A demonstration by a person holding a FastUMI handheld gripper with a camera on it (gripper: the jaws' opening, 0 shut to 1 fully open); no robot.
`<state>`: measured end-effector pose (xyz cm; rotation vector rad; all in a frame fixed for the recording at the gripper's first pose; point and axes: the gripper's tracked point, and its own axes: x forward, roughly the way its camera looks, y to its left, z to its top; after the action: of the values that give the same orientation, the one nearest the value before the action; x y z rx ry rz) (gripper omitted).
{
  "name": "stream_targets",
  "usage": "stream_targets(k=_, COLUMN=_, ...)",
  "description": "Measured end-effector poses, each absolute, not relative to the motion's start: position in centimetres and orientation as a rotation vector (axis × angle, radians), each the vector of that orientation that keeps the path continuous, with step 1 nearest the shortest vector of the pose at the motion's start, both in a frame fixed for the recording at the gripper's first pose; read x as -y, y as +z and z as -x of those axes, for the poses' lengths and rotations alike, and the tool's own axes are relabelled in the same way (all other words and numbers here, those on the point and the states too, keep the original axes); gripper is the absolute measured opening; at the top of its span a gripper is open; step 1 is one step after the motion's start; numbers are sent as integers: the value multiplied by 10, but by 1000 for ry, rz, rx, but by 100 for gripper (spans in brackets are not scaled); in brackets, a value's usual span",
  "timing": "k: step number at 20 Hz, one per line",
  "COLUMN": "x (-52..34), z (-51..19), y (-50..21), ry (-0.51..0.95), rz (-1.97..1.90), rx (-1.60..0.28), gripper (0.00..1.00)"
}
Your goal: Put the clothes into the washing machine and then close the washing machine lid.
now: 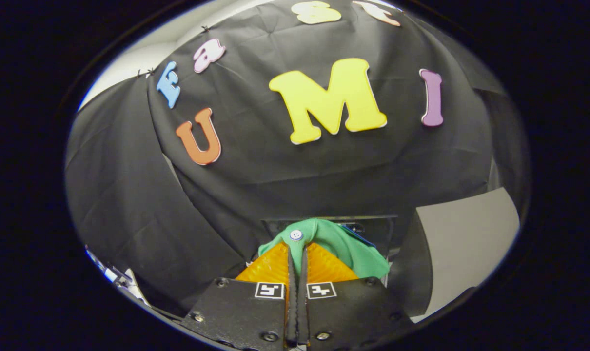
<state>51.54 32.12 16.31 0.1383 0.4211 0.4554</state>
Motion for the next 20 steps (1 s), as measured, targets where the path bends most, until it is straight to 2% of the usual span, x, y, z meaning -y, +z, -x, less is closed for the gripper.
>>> stream_targets(k=20, x=-340, z=-580, y=-15, ry=333, rz=-129, rx=-822, gripper=4)
